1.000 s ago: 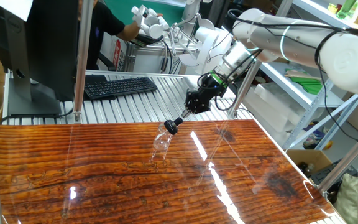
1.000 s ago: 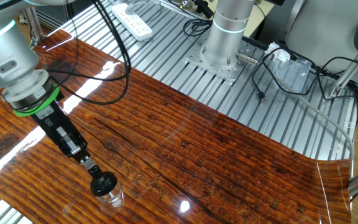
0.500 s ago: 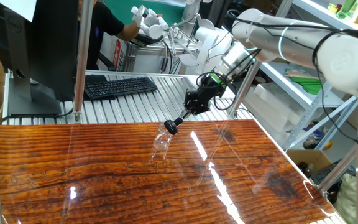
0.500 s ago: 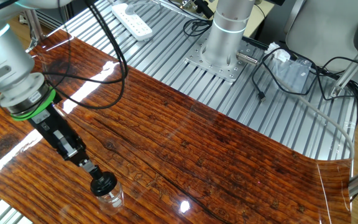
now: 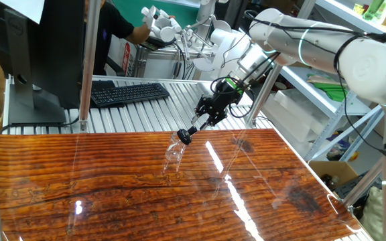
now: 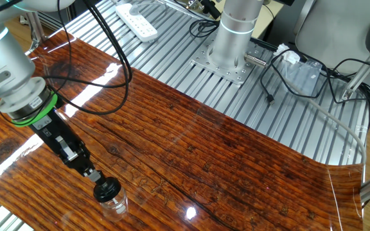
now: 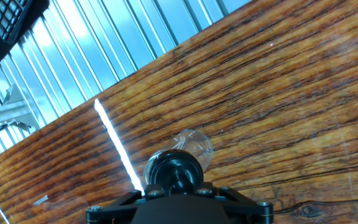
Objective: Screw the lid onto the jar
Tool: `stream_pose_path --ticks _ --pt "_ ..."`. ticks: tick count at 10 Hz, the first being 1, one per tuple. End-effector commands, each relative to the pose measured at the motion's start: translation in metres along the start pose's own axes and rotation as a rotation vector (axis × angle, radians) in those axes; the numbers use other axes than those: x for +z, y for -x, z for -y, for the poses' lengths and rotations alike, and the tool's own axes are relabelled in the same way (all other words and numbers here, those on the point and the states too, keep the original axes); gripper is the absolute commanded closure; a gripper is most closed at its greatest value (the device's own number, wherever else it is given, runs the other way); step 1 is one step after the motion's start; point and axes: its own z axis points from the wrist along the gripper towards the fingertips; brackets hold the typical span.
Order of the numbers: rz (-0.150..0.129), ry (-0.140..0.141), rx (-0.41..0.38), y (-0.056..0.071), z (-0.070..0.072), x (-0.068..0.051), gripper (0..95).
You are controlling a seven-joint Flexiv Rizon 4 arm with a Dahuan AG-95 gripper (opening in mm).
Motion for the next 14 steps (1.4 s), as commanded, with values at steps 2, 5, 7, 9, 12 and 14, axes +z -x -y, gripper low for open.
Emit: stream_pose_path --ticks 2,5,7,9,12,14 --pt "0.0 0.001 -0.002 0.003 0.0 0.004 57.0" --pt "-0.003 0.004 0.002 0.004 0.0 0.007 57.0" --pt "-0.003 0.005 0.003 0.004 0.0 0.009 57.0" --pt "-0.003 0.006 0.007 0.003 0.0 0.01 57.0" --pt "-0.004 0.006 0.014 0.003 0.0 0.011 57.0" --pt "-0.001 0.007 0.02 0.0 0.001 0.015 57.0"
